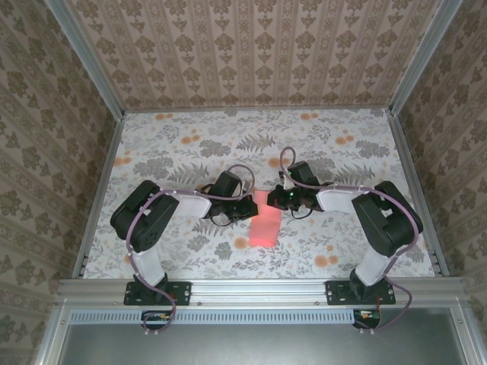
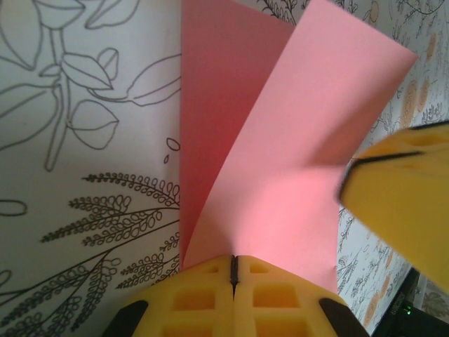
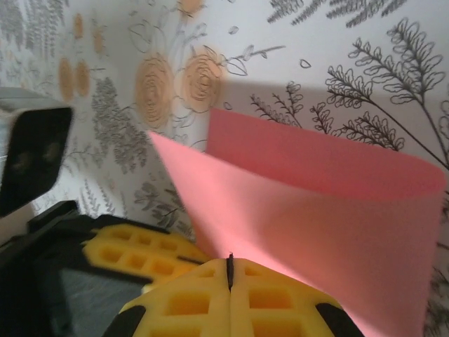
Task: Fold a paper plane with a square sheet of paper (pick it up from the middle)
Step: Fold the square sheet of paper in half at the center of the table.
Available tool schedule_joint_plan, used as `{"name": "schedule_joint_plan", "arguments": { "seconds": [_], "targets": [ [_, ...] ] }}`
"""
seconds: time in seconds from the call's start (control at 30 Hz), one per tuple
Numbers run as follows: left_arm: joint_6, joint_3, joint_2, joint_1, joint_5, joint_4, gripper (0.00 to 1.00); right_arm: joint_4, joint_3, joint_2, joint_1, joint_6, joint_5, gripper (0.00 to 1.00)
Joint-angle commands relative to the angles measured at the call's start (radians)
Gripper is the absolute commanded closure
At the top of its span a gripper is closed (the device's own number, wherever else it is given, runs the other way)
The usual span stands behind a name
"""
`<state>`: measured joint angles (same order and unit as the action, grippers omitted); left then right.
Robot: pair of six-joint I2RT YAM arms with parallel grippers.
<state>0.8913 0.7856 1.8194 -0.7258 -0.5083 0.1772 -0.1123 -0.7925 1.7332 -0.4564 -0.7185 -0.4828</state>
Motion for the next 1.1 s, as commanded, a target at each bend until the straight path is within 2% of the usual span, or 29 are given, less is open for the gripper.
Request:
{"name": "schedule_joint_plan", "arguments": {
  "seconds": [0.0,0.1,0.37,0.6,0.7,0.83,1.07],
  "targets": [
    [0.01,-0.097,0.13,-0.012,0.165,-0.304,1.0,-0.011,-0.019,0.047,0.014,-0.017,0.005,1.0],
    [0.018,-0.1,0.135,-0.012,0.164,-0.3,1.0,-0.009,-0.013,0.075,0.045,0.003,0.024,1.0],
    [0.021,-0.103,0.132,-0.01,0.163,-0.302,1.0,-0.037,-0.036,0.13,0.206,0.015,0.04,1.0],
    [0.021,-0.094,0.114,-0.008,0.167,-0.31,1.0,0.024,-0.097,0.039,0.229,0.019,0.013,1.0],
    [0.028,-0.087,0.101,-0.009,0.174,-0.314,1.0,0.043,-0.045,-0.06,0.215,0.006,-0.002,1.0],
    [0.042,-0.079,0.091,-0.009,0.177,-0.305,1.0,0.069,0.048,-0.158,0.14,-0.031,-0.028,1.0],
    [0.058,-0.076,0.09,-0.01,0.175,-0.291,1.0,0.048,0.173,-0.186,-0.025,-0.119,-0.059,1.0]
  ]
}}
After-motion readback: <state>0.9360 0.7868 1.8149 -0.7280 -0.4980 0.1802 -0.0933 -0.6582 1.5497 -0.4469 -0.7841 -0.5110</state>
